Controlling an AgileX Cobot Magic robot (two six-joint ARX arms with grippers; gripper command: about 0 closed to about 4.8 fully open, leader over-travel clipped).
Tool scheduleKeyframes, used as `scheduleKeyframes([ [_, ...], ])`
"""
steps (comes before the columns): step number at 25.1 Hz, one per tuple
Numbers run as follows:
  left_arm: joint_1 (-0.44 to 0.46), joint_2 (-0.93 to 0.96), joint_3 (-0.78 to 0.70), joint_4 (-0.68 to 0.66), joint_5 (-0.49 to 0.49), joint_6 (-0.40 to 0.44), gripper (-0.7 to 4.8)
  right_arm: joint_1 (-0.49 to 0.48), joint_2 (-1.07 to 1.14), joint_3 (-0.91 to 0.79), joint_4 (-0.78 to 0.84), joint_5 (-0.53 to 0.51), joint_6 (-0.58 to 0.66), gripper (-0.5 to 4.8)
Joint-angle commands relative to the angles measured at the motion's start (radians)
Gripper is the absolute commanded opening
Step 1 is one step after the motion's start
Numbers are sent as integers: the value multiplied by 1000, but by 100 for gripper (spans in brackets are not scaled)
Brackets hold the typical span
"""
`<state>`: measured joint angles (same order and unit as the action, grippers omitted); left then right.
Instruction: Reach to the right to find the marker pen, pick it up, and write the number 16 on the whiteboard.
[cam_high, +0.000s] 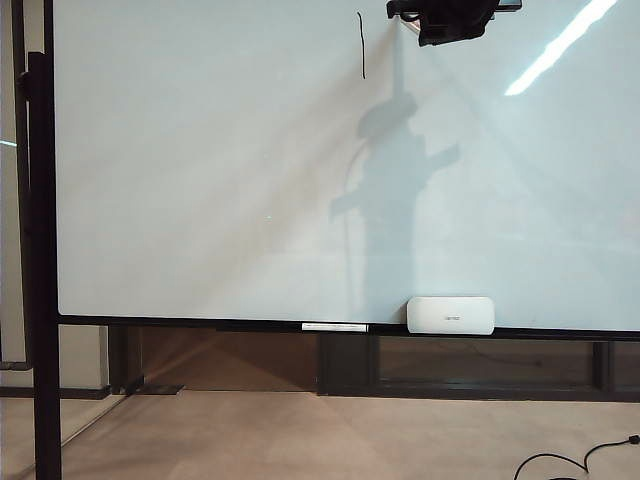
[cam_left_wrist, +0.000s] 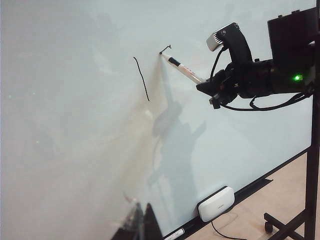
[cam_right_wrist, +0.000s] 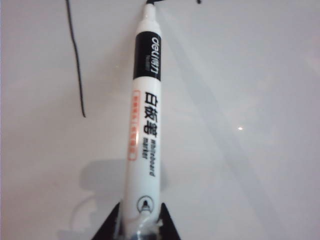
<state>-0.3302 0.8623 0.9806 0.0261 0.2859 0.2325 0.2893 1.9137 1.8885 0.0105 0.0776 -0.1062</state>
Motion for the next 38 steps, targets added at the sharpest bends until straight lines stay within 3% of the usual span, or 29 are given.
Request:
scheduleKeyframes([
  [1,1,-3,2,14,2,3,-5,0,-4,8,29,-18,-1,-2],
  [21,1,-16,2,10,-7,2,-5,0,-3,8,26,-28,1,-2],
  [38,1,-26,2,6,-14,0,-5,0,30,8,-97,-8,27,-2],
])
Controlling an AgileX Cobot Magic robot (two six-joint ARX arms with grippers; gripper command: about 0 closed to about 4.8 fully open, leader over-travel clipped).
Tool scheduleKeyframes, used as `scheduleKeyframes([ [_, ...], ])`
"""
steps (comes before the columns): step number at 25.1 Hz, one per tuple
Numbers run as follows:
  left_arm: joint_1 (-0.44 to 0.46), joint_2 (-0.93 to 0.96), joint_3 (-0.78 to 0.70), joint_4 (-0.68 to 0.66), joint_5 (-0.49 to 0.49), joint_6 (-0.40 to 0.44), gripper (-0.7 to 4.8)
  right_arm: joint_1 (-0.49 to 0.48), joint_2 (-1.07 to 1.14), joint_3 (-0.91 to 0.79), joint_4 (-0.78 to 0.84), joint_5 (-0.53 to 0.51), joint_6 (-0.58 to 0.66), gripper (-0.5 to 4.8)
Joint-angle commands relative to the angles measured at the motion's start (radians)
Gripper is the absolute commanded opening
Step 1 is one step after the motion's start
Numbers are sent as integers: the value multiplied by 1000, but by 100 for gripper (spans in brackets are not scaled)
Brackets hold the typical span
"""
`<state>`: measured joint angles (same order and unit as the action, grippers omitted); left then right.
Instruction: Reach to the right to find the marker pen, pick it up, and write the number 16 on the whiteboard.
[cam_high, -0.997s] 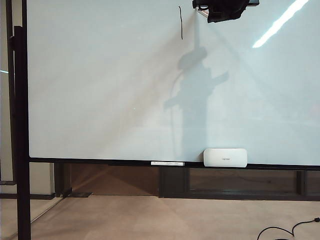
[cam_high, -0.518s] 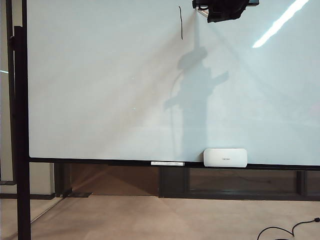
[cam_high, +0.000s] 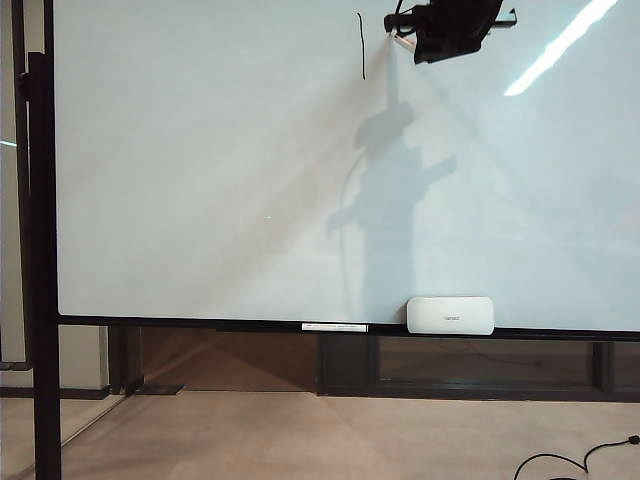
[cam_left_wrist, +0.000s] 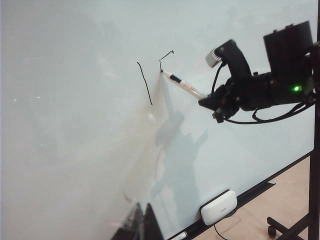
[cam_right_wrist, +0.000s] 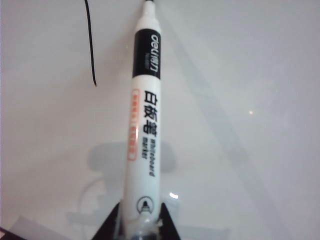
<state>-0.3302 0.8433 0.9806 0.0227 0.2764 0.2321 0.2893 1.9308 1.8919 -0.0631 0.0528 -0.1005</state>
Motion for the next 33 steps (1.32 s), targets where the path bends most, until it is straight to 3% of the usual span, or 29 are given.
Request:
scheduleKeyframes([
  [1,1,-8,3,10,-10,1,-5,0,18,4,-31,16,23,-2],
  [33,1,-17,3,9,-14,3,-5,0,54,5,-127,39,49,-2],
])
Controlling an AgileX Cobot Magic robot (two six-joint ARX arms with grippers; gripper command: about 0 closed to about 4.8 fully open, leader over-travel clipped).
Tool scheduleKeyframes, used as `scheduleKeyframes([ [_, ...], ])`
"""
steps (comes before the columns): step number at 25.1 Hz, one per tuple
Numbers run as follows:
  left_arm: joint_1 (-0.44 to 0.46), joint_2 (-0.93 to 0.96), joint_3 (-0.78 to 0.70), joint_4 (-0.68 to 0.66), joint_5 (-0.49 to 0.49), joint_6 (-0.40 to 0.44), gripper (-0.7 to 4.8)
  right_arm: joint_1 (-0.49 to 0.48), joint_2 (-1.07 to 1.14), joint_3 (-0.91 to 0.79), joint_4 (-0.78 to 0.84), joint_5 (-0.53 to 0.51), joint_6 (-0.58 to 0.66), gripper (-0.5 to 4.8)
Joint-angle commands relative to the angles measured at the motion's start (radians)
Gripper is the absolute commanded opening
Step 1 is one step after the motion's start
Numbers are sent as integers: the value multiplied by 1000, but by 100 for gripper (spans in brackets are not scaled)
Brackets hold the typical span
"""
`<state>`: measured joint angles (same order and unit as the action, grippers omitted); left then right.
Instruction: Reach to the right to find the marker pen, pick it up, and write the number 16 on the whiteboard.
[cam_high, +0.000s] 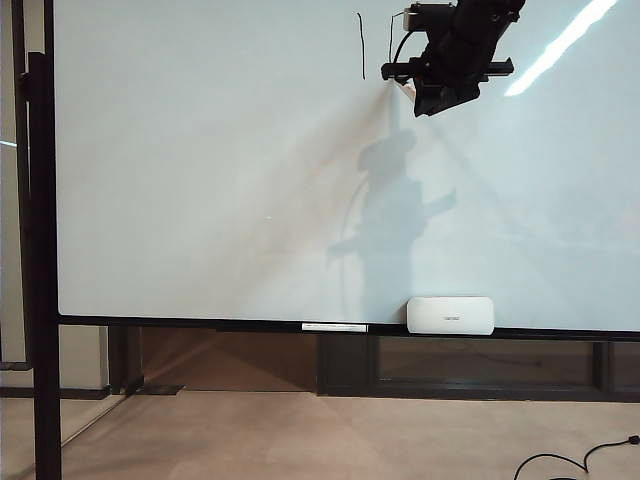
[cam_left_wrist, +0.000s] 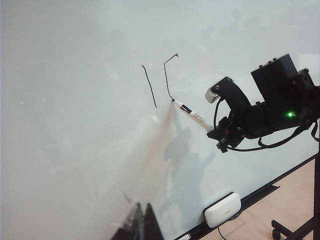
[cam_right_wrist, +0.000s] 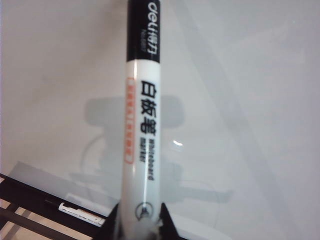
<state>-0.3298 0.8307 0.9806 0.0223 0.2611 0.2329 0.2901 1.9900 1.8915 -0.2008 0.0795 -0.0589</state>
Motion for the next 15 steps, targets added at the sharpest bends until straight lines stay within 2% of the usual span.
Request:
scheduleKeyframes([
  [1,0,-4,3,10,1,3,-5,-1,-5,5,11,20,8,-2],
  [15,0,-19,3,0,1,3,-5,-1,-7,7,-22,137,41,-2],
])
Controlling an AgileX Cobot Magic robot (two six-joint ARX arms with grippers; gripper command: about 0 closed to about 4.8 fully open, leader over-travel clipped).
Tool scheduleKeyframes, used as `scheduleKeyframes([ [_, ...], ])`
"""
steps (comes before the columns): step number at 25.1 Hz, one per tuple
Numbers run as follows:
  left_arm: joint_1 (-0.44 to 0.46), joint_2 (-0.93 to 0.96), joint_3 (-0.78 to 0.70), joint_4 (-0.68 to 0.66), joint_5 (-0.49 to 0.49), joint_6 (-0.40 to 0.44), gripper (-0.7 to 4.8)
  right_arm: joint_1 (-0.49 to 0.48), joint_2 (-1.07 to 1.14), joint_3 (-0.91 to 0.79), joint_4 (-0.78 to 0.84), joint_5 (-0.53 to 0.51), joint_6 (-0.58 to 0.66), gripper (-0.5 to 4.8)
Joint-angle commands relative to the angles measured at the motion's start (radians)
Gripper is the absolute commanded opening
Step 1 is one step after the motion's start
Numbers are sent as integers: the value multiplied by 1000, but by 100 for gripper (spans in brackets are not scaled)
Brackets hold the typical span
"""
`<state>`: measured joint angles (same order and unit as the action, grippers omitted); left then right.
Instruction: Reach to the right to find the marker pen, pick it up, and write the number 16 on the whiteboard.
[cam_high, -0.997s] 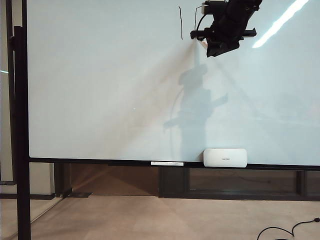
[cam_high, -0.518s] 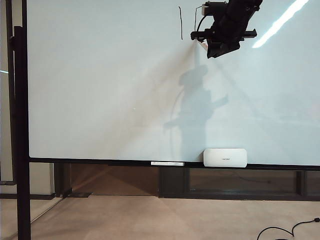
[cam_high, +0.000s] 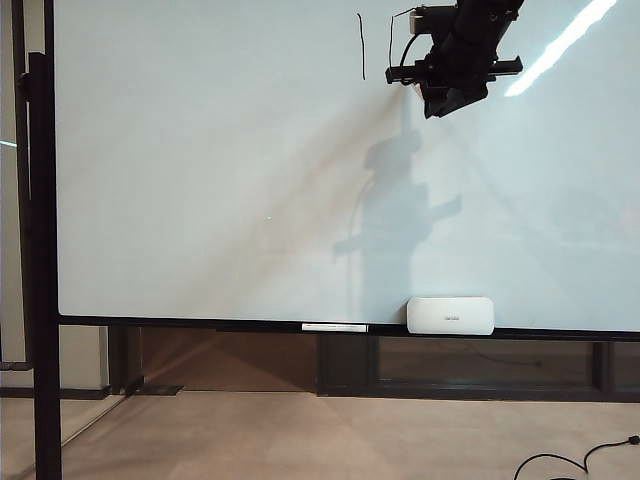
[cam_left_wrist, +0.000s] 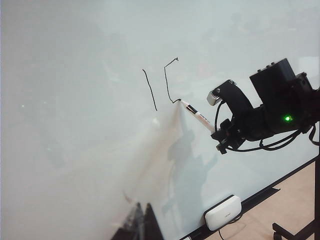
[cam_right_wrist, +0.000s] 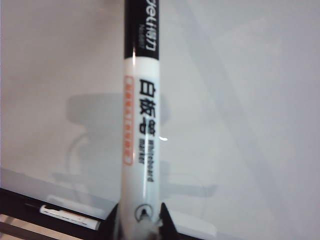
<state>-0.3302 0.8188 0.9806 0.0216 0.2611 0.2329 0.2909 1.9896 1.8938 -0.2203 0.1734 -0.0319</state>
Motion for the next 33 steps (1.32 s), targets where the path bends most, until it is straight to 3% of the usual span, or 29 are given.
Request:
scheduleKeyframes([
  [1,1,-9,3,0,1,3,-5,-2,-8,5,-8,54,16,-2],
  [33,1,-15,3,-6,1,3,-5,-2,-19,6,61,67,0,-2],
])
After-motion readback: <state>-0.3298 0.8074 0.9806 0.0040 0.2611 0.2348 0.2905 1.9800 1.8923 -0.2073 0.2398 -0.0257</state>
